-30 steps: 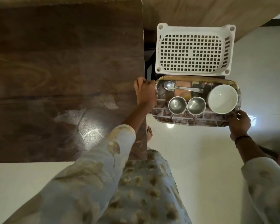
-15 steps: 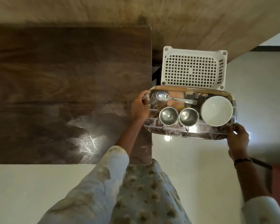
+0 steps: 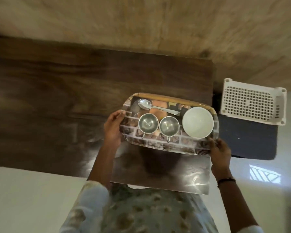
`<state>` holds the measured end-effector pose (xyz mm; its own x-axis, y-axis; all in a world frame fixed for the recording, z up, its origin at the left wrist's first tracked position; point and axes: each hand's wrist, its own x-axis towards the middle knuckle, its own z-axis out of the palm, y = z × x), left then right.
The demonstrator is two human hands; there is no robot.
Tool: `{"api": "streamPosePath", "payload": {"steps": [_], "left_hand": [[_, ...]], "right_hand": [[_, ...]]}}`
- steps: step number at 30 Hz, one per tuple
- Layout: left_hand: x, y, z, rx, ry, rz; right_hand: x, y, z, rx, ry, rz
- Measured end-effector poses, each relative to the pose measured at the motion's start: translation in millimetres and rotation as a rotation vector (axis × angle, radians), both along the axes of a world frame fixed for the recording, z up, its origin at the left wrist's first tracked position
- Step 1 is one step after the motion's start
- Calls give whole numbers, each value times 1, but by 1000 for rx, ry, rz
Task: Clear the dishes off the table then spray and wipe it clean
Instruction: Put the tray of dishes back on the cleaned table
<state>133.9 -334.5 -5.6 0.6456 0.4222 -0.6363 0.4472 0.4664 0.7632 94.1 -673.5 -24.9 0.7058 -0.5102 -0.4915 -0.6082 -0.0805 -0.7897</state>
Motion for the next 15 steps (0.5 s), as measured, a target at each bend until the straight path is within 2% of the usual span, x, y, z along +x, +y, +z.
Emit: {"api": "streamPosePath", "payload": {"steps": [4, 12, 15], "left_hand": [[-21, 110, 5, -140, -19, 53], [-22, 299, -17, -135, -43, 150], [-19, 348, -35, -134, -32, 199]], "right_hand": [[-9, 115, -12, 55, -2, -9], [-11, 322, -54, 146, 8, -17], [0, 375, -64, 100, 6, -7]]}}
